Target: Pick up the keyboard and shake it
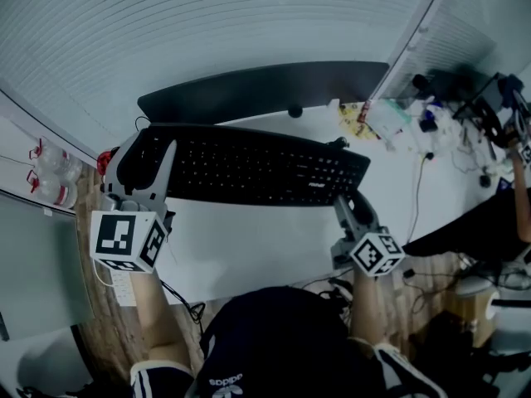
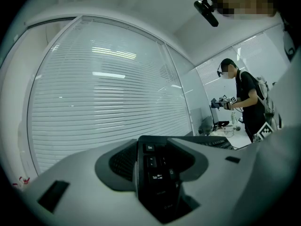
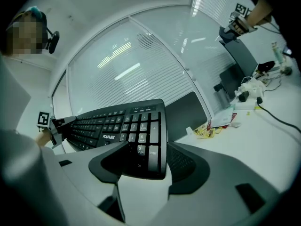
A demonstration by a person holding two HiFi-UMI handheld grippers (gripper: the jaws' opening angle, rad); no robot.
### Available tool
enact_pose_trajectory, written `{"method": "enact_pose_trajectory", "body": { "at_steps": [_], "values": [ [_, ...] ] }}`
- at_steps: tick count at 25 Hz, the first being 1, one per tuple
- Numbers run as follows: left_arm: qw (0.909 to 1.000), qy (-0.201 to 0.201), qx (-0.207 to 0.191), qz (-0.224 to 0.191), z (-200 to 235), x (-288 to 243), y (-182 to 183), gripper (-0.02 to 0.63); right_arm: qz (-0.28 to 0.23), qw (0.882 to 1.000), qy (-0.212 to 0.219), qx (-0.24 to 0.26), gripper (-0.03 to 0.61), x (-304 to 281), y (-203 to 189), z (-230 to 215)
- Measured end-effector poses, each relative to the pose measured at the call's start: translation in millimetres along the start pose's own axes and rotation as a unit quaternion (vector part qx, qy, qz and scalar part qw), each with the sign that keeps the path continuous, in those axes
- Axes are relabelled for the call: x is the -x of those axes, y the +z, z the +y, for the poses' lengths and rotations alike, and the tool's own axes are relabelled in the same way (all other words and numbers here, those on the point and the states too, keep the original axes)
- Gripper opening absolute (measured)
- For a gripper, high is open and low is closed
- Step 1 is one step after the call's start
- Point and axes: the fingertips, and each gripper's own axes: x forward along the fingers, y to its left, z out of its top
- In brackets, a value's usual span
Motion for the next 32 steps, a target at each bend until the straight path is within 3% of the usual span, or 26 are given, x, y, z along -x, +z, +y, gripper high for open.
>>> {"method": "enact_pose_trajectory", "body": {
  "at_steps": [17, 20, 32],
  "values": [
    [0.9994, -0.027, 0.021, 0.004, -0.9, -7.2, -7.3, 0.199, -0.01, 1.0, -0.021, 0.0, 0.247, 8.3, 7.4, 1.2],
    [0.9996, -0.026, 0.011, 0.0, -2.3, -2.3, -0.2, 0.199, -0.024, 0.999, -0.003, -0.027, 0.245, 15.3, 4.0, 1.1],
    [0.9993, -0.026, -0.006, -0.027, -2.6, 6.8, 22.6, 0.196, -0.066, 0.998, 0.004, -0.018, 0.241, -0.8, 18.0, -3.4]
  ]
}}
